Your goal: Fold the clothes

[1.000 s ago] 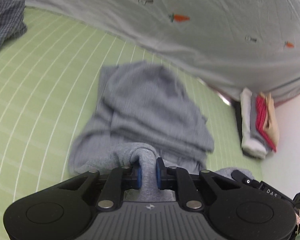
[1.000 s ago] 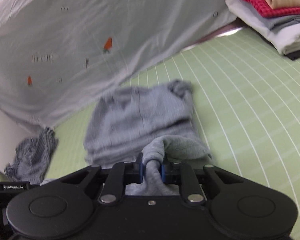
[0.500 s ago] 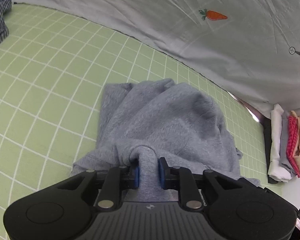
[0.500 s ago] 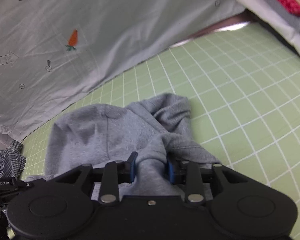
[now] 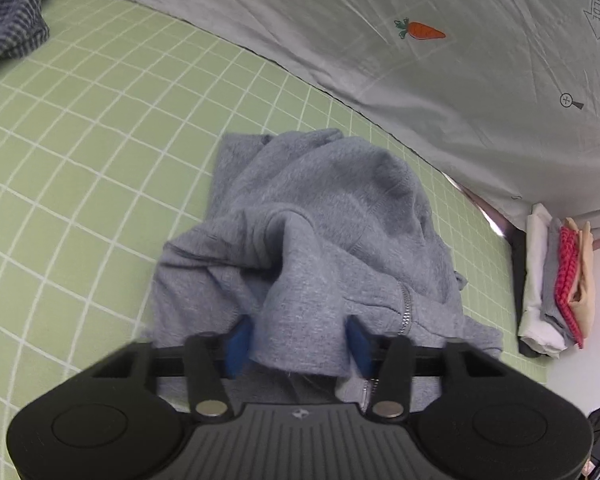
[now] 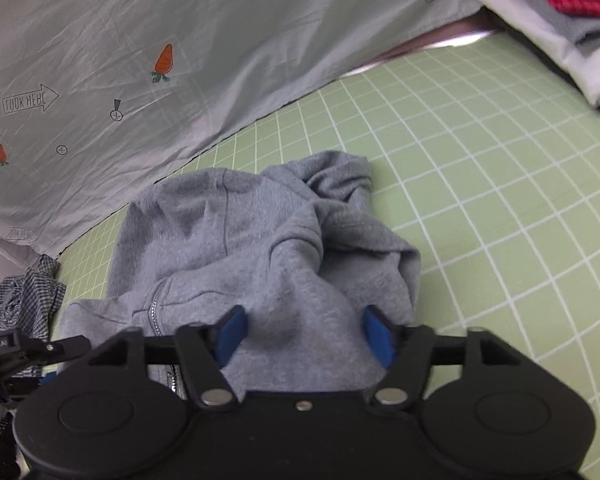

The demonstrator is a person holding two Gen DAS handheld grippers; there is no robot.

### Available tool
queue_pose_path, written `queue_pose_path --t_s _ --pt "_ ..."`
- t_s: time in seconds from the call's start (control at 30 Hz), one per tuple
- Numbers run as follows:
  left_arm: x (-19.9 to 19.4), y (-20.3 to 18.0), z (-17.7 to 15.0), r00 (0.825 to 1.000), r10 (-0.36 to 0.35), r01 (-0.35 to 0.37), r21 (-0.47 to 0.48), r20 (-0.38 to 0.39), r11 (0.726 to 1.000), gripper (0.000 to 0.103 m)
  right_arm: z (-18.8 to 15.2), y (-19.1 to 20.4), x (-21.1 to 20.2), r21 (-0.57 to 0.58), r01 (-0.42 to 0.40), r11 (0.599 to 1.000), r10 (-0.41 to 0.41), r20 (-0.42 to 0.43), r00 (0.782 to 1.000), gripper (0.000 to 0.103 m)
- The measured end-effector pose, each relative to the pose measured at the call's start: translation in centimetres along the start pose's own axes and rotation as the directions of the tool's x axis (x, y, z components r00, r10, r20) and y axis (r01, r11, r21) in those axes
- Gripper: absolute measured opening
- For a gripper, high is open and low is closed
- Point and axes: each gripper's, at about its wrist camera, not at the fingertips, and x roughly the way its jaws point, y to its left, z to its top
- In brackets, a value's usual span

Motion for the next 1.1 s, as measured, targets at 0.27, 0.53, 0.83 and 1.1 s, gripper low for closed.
queue_pose_path --t_s 0.27,0.53,0.83,1.1 --pt "0.4 -1.0 6.0 0.994 -0.078 0.076 0.032 0.072 0.997 0.006 4.2 0.8 0.7 -0.018 -0.123 0.992 0.123 0.045 0.991 0.010" --pt "0.9 -1.9 13.2 0.959 0.100 -0.116 0.048 0.267 0.992 0.057 15.0 2.1 2.6 0.040 -0.002 0.999 -0.009 0.278 0.960 0.051" --pt "3.8 2.3 6.2 0.973 0.214 -0.218 0.037 0.089 0.975 0.076 10.0 0.7 5.5 -0.067 0.115 0.991 -0.106 0.125 0.986 0.066" --pt "3.7 3.6 6.9 0.979 0.148 -0.143 -0.048 0.139 0.989 0.075 8.4 0.1 8.2 -0.141 0.111 0.984 -0.103 0.063 0.993 0.032"
